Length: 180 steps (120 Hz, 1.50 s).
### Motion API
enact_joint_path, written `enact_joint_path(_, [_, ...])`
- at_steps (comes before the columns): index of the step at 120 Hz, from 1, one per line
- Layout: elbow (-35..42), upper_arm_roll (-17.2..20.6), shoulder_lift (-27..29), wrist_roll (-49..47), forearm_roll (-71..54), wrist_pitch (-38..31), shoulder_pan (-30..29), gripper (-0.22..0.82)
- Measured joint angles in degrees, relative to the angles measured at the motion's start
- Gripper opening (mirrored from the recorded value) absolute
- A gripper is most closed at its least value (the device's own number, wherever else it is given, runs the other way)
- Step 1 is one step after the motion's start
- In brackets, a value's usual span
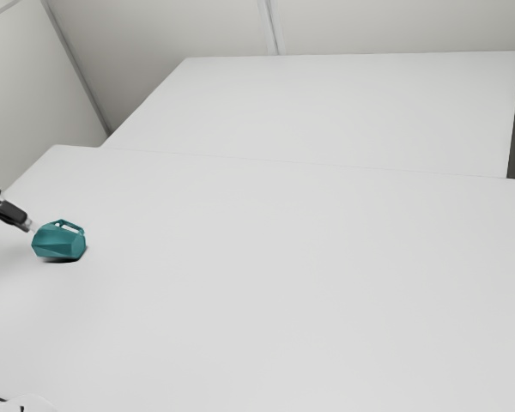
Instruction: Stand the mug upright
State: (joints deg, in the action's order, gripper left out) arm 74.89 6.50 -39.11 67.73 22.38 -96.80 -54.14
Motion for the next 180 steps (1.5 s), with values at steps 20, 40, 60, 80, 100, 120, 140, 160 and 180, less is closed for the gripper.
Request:
enact_joint_path(20, [-0.09,-0.02,-0.72,2.14,3.14,1.24,-0.20,0.60])
enact_joint_path(40, [0.34,-0.08,-1.58,3.58,7.82,2.81,-1.63,0.60])
enact_joint_path(60, [0.42,-0.04,-2.75,4.43,9.83,4.06,-1.99,0.60])
enact_joint_path(80, [0.85,-0.05,-3.17,4.40,11.70,7.23,-2.50,0.59])
enact_joint_path(100, [0.96,0.03,-3.62,4.30,12.74,9.05,-2.53,0.48])
enact_joint_path(120, [1.13,0.08,-3.70,4.26,13.02,10.37,-2.52,0.28])
enact_joint_path(140, [1.09,0.14,-4.06,4.24,13.42,11.45,-2.52,0.12])
enact_joint_path(160, [0.99,0.24,-3.67,4.29,13.65,12.77,-2.80,-0.01])
enact_joint_path(180, [0.94,0.56,-3.39,4.35,13.69,13.45,-2.89,-0.11])
